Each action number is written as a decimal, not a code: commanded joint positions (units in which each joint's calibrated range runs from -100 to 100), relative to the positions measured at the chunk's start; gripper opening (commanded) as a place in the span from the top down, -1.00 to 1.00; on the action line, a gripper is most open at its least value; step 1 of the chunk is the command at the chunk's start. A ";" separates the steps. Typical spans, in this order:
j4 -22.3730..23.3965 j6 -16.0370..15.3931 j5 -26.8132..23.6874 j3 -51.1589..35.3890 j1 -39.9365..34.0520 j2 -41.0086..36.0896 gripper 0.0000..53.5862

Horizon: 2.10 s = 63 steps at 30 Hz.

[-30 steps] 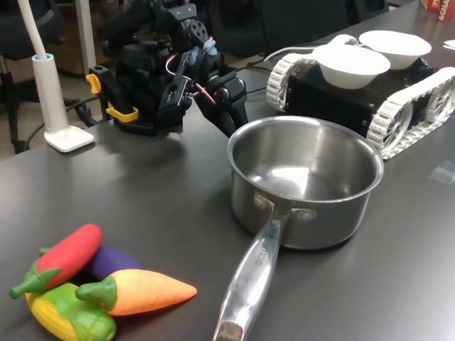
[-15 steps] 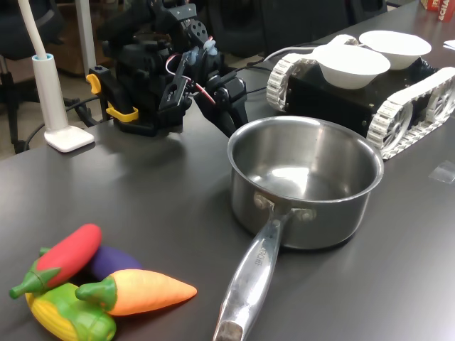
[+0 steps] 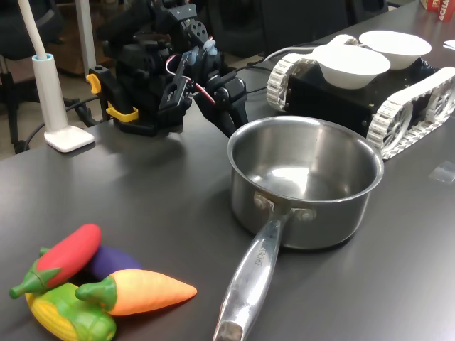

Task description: Pick up the chilli and place them in the pan

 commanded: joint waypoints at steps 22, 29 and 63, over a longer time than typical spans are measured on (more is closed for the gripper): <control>8.80 0.68 1.81 -10.00 3.08 -0.83 1.00; 11.19 0.60 1.90 -13.36 3.08 -0.83 1.00; 14.60 -0.16 1.56 -38.08 2.16 11.99 1.00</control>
